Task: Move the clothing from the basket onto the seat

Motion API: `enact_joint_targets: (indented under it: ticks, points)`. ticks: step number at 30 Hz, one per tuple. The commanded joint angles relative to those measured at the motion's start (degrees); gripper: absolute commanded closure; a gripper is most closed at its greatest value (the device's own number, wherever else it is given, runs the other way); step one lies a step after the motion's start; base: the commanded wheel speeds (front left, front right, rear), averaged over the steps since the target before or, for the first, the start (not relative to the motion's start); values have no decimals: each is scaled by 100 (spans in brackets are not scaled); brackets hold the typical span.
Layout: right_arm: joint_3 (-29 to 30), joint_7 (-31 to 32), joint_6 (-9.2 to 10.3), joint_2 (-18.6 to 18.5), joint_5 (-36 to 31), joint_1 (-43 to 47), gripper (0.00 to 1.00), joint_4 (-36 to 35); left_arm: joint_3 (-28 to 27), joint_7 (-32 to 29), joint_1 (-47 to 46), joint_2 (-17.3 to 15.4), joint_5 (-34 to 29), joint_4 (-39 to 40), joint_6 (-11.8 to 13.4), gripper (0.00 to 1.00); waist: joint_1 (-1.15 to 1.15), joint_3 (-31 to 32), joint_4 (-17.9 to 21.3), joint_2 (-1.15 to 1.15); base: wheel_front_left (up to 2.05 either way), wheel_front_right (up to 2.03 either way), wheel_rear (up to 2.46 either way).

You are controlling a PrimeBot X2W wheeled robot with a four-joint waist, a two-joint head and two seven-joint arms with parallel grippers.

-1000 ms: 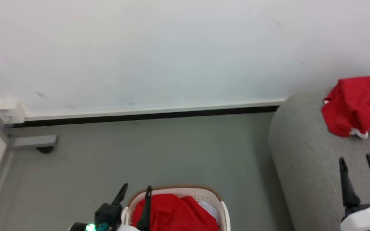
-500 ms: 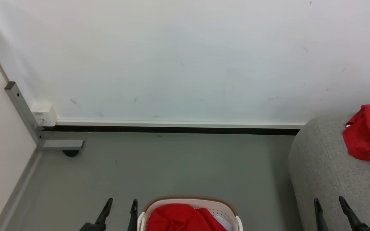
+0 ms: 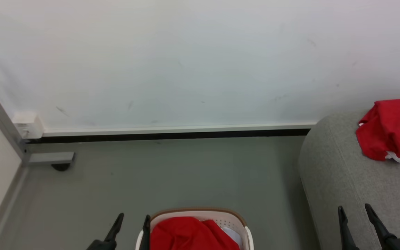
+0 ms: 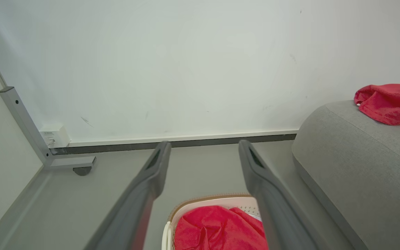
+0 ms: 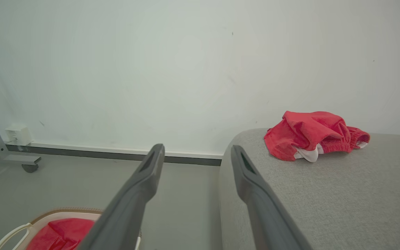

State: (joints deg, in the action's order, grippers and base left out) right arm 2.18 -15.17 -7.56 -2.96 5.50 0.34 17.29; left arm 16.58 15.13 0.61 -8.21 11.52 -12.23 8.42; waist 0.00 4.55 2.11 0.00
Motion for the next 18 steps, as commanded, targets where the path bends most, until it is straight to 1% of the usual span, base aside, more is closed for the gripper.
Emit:
enact_joint_targets:
  ticks: [1, 5, 8, 11, 16, 18]
  points:
    - [20, 4, 14, 2, -54, -108, 0, -78, 9, 3, -111, -5, -78, -101, -70, 0, 0, -146, 133, 0, 0, 0, 0]
    - [55, 3, 14, 1, -124, -267, 0, -240, 205, -93, -524, 14, -210, -451, -209, 0, 0, -507, 315, 0, 0, 0, 0]
    - [54, 3, 14, 0, -180, -543, 0, -456, 424, -326, -1144, -24, -434, -702, -332, 0, 0, -1144, 429, 0, 0, 0, 0]
    - [135, 3, 14, -6, -194, -803, 0, -637, 645, -533, -1688, 42, -588, -1115, -501, 0, 0, -1707, 535, 0, 0, 0, 0]
    - [220, 4, 14, 0, -216, -1364, 0, -1020, 982, -1004, -2684, 124, -764, -1893, -861, 0, 0, -2706, 708, 0, 0, 0, 0]
    - [242, 3, 14, 0, -182, -1577, 0, -1175, 1161, -1129, -3083, 123, -956, -2168, -974, 0, 0, -3097, 766, 0, 0, 0, 0]
